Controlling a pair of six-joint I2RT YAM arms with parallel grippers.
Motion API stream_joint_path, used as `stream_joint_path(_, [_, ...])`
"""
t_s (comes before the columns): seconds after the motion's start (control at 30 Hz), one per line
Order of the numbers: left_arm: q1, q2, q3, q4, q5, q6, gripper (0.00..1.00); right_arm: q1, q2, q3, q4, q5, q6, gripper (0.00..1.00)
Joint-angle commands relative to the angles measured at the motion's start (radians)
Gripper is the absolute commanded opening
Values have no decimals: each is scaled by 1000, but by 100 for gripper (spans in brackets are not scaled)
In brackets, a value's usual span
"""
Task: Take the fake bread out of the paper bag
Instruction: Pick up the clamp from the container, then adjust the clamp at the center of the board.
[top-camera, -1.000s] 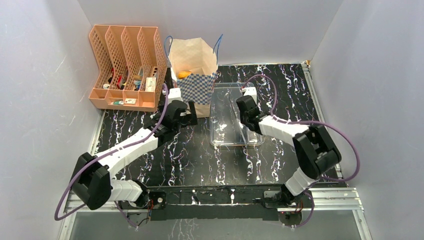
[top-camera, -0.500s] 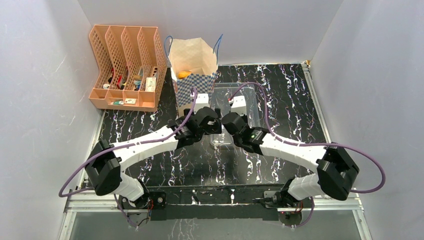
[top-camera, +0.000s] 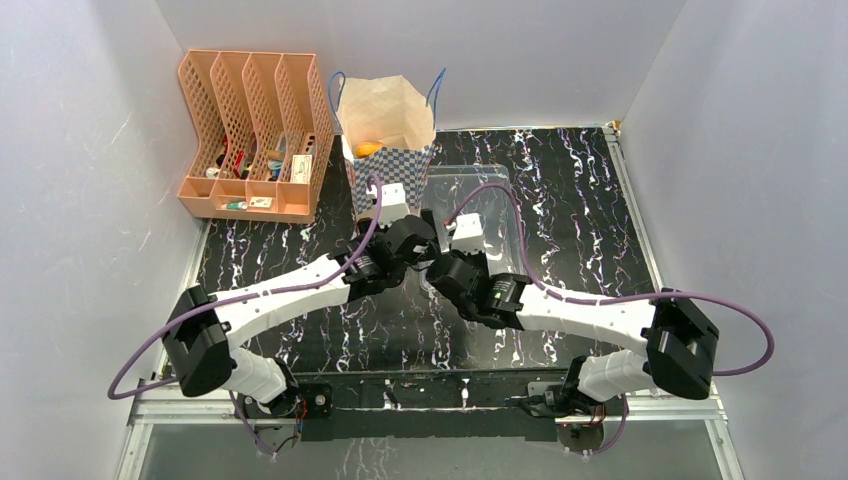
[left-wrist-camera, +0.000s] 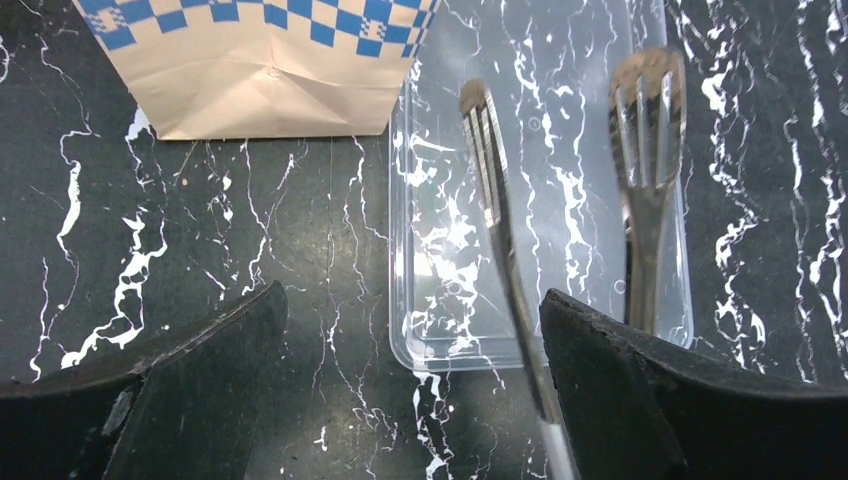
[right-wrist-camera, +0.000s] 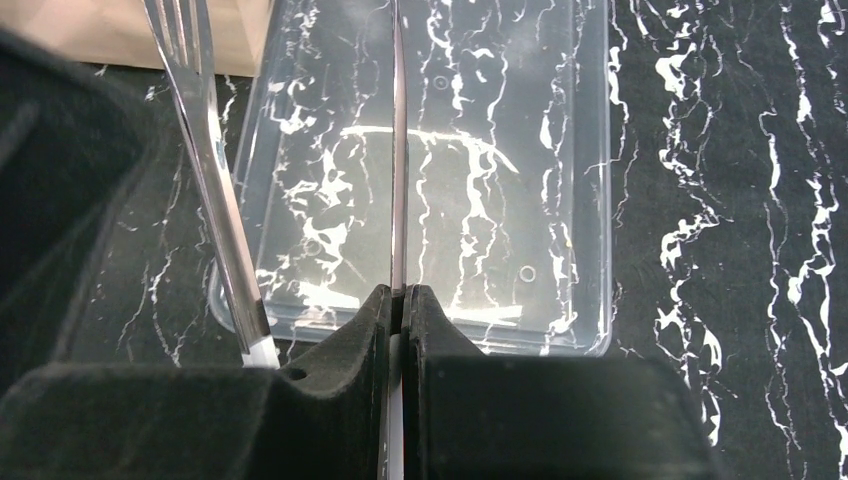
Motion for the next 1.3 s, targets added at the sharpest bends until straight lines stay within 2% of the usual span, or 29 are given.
stream_joint_path(0.0, [-5, -49, -8, 19, -71, -22, 98, 42, -16, 37, 28, 50, 52, 0])
stream_joint_path(0.37, [-4, 1, -10, 22, -85, -34, 96, 95, -33, 85, 0, 79, 89, 0])
stream_joint_path(0.57, [-5, -23, -60, 58, -134, -62, 87, 100, -65, 98, 11, 73, 83, 0])
stream_joint_path(0.67, [-5, -27, -76, 83, -168, -63, 79, 101, -70, 104, 12, 70, 82, 0])
stream_joint_path(0.73, [-5, -27, -84, 102, -186, -58, 67, 101, -69, 106, 22, 71, 77, 0])
stream_joint_path(0.77, [-4, -25, -84, 111, -194, -57, 60, 101, -69, 108, 25, 71, 75, 0])
stream_joint_path(0.83, [-5, -22, -85, 120, -221, -57, 37, 101, -65, 111, 33, 72, 70, 0])
stream_joint_path(0.9, [-4, -19, -81, 121, -249, -60, 24, 102, -58, 115, 38, 77, 67, 0])
stream_joint_path(1.03, [-5, -27, -77, 108, -293, -72, 14, 102, -40, 118, 50, 91, 63, 0])
stream_joint_path(1.13, [-5, -48, -85, 69, -332, -95, 0, 98, -28, 120, 53, 127, 60, 0])
stream_joint_path(1.27, [-3, -119, -122, -5, -406, -138, 0, 54, -41, 119, 49, 140, 51, 0])
